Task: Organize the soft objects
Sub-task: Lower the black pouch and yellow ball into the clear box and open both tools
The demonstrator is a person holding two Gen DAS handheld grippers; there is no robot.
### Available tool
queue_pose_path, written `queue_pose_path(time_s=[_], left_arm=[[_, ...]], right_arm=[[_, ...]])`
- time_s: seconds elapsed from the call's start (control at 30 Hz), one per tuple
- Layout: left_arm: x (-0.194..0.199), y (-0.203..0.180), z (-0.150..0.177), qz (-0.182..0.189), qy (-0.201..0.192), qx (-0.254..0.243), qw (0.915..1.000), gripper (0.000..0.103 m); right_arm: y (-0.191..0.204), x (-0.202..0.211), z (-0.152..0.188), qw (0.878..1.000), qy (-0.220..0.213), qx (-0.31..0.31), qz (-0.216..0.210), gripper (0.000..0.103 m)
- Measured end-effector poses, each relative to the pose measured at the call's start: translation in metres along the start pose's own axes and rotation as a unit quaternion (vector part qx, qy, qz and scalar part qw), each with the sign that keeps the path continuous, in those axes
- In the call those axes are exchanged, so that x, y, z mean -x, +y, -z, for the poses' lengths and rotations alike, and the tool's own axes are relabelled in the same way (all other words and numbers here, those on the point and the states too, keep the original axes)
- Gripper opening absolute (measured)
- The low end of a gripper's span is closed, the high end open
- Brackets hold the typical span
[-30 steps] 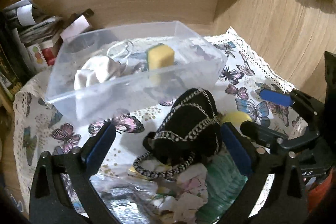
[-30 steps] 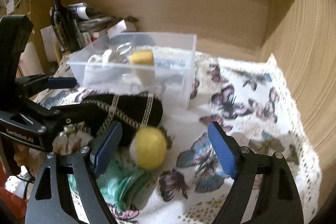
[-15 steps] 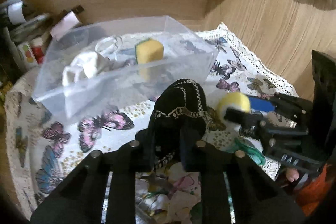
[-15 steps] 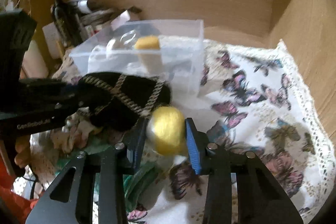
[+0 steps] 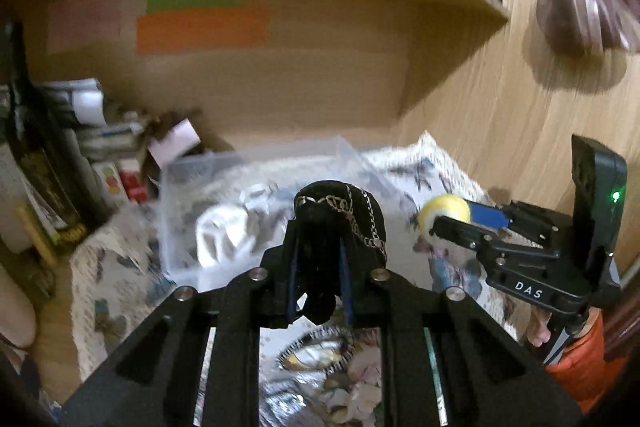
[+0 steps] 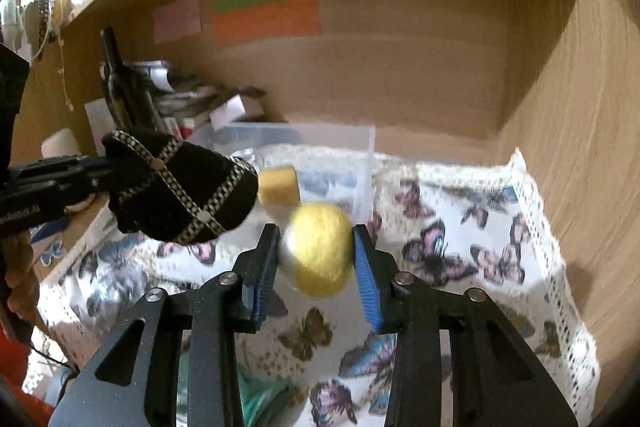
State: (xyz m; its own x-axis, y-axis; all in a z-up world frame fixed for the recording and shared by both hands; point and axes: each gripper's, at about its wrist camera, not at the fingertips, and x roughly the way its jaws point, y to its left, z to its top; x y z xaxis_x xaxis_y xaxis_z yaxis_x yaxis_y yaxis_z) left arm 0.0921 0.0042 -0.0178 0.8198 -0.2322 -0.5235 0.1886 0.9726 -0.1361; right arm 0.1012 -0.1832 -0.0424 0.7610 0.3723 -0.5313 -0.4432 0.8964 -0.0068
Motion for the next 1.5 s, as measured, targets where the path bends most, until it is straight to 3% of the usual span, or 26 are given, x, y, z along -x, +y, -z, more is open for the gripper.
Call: queue_pose_path(time_s=[0.3, 0.43, 0.63, 0.87, 1.1, 1.13, 1.2, 1.3, 1.33, 1.5], left_arm=[[0.007, 0.021, -0.032, -0.04, -0.056, 0.012, 0.9976, 0.017], [-0.006, 0.034, -0.039, -0.052, -0.061, 0.022, 0.9965, 0.017], [-0.047, 0.047, -0.032, -0.058, -0.023, 0.034, 0.9975, 0.017], [-0.094, 0.054, -0.013, -0.053, 0.042, 0.031, 0.9973, 0.017], [-0.105, 0.043, -0.003, -0.059, 0.07, -0.002, 0.9958, 0.018], [-0.105, 0.042, -0.003, -0.06, 0.07, -0.006, 0.9957, 0.02], [-0.105, 0.041, -0.003, -0.06, 0.071, -0.007, 0.9956, 0.035], [-0.103, 0.042, -0.004, -0.055, 0.073, 0.0, 0.9958, 0.05], [-0.102, 0.043, -0.006, -0.055, 0.072, 0.001, 0.9959, 0.052], [-0.085, 0.045, -0.011, -0.066, 0.054, 0.011, 0.9963, 0.063]], right_arm=[[0.003, -0.001, -0.037, 0.999, -0.045, 0.022, -0.002, 0.034], [0.004, -0.01, -0.052, 0.998, -0.053, 0.032, -0.001, 0.034], [0.004, -0.048, -0.063, 0.999, -0.023, 0.046, 0.012, 0.034], [-0.004, -0.086, -0.048, 0.998, 0.038, 0.046, 0.029, 0.034], [-0.002, -0.106, -0.041, 0.996, 0.072, 0.053, 0.027, 0.034], [-0.001, -0.107, -0.04, 0.995, 0.074, 0.054, 0.026, 0.034], [0.002, -0.108, -0.039, 0.995, 0.075, 0.057, 0.026, 0.036], [0.005, -0.105, -0.038, 0.995, 0.072, 0.065, 0.029, 0.049], [0.006, -0.104, -0.039, 0.995, 0.068, 0.067, 0.032, 0.056], [0.01, -0.09, -0.043, 0.996, 0.044, 0.072, 0.036, 0.062]])
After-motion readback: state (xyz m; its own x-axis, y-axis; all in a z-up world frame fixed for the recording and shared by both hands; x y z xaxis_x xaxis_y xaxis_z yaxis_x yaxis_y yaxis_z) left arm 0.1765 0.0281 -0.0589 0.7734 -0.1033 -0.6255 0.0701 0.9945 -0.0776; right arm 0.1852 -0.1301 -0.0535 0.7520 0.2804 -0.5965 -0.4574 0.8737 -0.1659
